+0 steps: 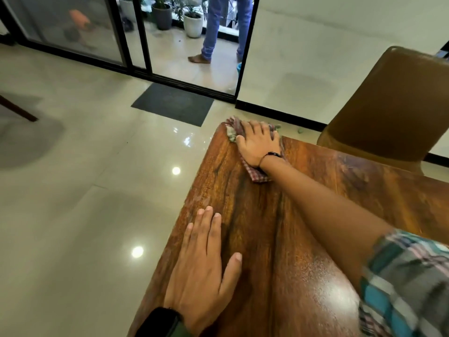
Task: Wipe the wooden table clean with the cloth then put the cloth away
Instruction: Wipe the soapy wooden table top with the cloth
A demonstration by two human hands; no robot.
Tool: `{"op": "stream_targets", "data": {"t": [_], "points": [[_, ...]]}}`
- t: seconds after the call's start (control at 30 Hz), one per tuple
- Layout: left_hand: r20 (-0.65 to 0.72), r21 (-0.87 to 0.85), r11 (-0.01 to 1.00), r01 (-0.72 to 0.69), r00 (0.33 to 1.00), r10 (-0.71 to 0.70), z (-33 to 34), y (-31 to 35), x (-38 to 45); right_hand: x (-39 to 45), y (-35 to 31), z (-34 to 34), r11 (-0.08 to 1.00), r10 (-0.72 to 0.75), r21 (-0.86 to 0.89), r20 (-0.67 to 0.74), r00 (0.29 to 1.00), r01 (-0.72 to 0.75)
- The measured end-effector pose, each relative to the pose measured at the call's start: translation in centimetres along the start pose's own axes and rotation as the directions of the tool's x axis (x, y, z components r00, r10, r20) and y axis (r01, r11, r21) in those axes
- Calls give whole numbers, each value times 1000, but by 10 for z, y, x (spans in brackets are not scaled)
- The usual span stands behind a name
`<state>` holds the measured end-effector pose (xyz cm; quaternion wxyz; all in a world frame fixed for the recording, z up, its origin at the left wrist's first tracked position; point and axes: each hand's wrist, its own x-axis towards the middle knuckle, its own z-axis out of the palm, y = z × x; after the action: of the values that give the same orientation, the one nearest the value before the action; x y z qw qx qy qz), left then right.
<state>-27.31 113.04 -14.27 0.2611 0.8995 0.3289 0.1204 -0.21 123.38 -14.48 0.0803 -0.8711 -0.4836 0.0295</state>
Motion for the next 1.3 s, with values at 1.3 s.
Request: {"op": "stream_targets", "data": {"t": [1.3], "points": [[158,-752,594,286,953,-258,-109,-11,-217,-429,-82,-1,957,288,-18,142,947,-288]]}}
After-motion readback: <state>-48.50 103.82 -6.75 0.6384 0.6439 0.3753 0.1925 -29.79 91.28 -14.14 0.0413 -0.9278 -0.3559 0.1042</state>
